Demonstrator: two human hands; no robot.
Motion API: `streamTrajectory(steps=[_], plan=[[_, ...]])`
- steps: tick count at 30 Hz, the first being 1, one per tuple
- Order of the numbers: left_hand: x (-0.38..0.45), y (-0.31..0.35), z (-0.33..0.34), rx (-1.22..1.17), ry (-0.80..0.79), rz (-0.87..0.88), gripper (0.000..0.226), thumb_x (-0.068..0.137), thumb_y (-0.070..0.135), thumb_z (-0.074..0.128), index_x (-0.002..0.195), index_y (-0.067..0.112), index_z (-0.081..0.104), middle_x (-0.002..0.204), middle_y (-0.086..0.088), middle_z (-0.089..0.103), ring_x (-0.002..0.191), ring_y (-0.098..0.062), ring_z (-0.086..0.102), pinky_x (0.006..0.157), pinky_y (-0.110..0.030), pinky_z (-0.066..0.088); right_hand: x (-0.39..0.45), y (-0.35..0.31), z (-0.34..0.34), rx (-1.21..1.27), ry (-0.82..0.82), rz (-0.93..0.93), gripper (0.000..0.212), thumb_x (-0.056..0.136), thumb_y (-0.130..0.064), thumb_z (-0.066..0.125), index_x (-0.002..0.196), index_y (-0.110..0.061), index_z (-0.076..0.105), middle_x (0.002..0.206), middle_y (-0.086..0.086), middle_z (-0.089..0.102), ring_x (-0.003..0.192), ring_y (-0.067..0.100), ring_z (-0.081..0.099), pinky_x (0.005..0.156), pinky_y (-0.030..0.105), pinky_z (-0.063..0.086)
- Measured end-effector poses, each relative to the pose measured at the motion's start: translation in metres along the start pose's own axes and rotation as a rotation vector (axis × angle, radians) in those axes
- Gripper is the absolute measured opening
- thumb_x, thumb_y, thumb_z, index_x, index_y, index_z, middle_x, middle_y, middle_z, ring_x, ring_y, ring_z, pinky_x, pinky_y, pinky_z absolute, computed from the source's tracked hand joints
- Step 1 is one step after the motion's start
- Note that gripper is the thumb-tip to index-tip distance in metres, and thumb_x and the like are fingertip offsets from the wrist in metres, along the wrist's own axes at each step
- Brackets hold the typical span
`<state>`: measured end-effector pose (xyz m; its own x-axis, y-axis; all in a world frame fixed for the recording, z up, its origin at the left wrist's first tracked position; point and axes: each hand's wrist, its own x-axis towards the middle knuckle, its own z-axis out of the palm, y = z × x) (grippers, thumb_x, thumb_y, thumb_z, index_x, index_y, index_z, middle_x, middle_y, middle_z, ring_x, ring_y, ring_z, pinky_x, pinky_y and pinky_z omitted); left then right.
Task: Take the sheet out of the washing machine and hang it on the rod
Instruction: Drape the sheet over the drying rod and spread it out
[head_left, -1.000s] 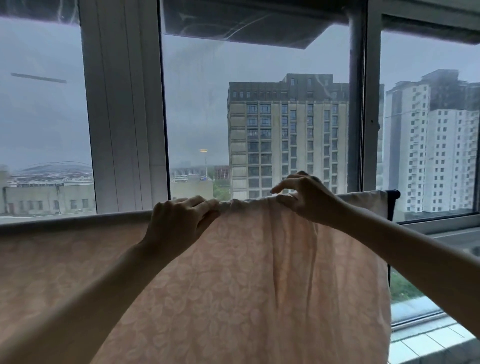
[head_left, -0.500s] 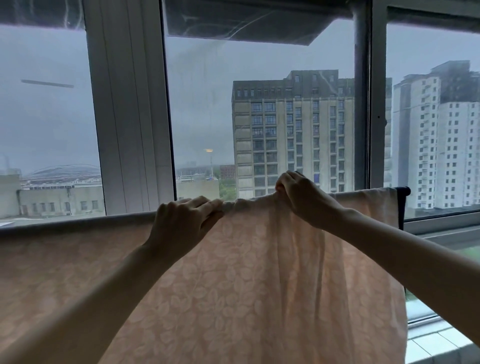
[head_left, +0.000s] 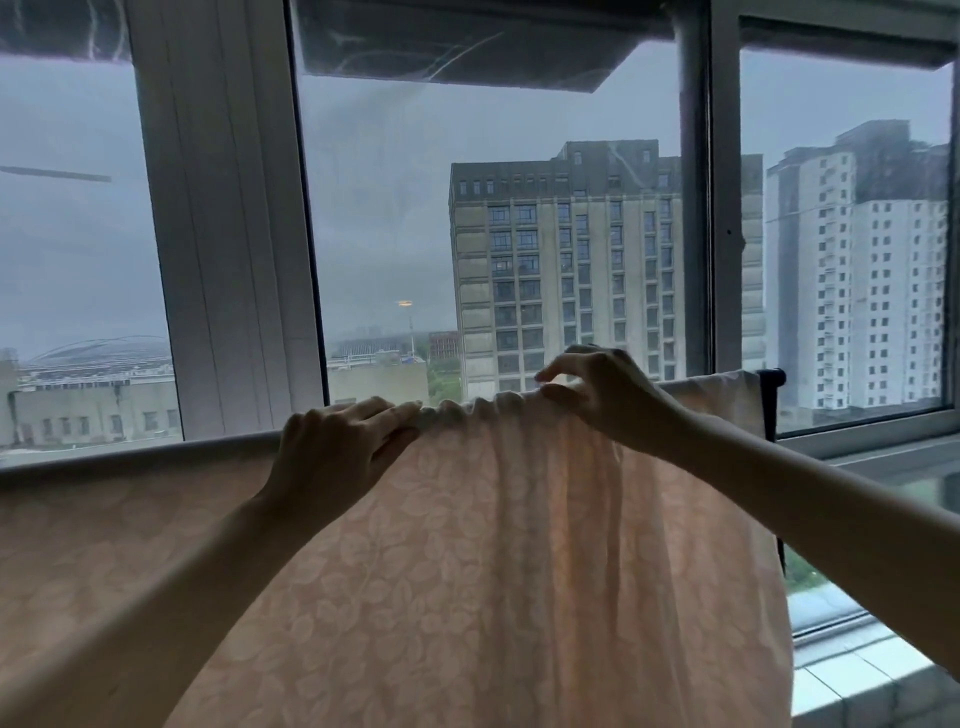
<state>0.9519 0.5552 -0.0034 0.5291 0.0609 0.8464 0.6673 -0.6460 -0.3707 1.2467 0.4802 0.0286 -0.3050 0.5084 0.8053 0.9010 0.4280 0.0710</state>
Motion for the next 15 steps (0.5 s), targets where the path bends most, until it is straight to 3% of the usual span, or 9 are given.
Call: streamTrajectory(steps=[3, 11, 15], plan=[[0.001, 0.000, -0.002, -0.011, -0.005, 0.012, 0.039, 0.093, 0.048, 0.044, 0.111, 0.025, 0.070, 0.091, 0.010, 0.073, 0.069, -0.013, 0.069, 0.050, -0.024, 0.051, 0.002, -0.007, 0.008, 0.014, -0.035, -0.040, 0.017, 0.087, -0.017, 0.065, 0.102, -0.009, 0.069, 0.098, 0.004, 0.068, 0.086, 0.010, 0.064, 0.082, 0.025, 0.054], [0.001, 0.003, -0.003, 0.024, -0.055, 0.004, 0.041, 0.096, 0.047, 0.039, 0.120, 0.026, 0.065, 0.092, 0.010, 0.071, 0.068, -0.016, 0.068, 0.048, -0.029, 0.053, 0.007, -0.007, 0.015, -0.135, -0.022, -0.108, 0.007, 0.092, -0.009, 0.058, 0.094, -0.007, 0.064, 0.093, 0.004, 0.064, 0.088, 0.013, 0.057, 0.080, 0.027, 0.051], [0.004, 0.007, -0.003, 0.036, -0.078, 0.040, 0.037, 0.097, 0.041, 0.042, 0.125, 0.027, 0.061, 0.094, 0.009, 0.070, 0.067, -0.016, 0.067, 0.047, -0.029, 0.053, 0.004, 0.008, 0.009, -0.145, 0.021, 0.024, 0.007, 0.095, -0.009, 0.052, 0.097, -0.006, 0.058, 0.094, 0.008, 0.060, 0.083, 0.016, 0.057, 0.076, 0.025, 0.050]])
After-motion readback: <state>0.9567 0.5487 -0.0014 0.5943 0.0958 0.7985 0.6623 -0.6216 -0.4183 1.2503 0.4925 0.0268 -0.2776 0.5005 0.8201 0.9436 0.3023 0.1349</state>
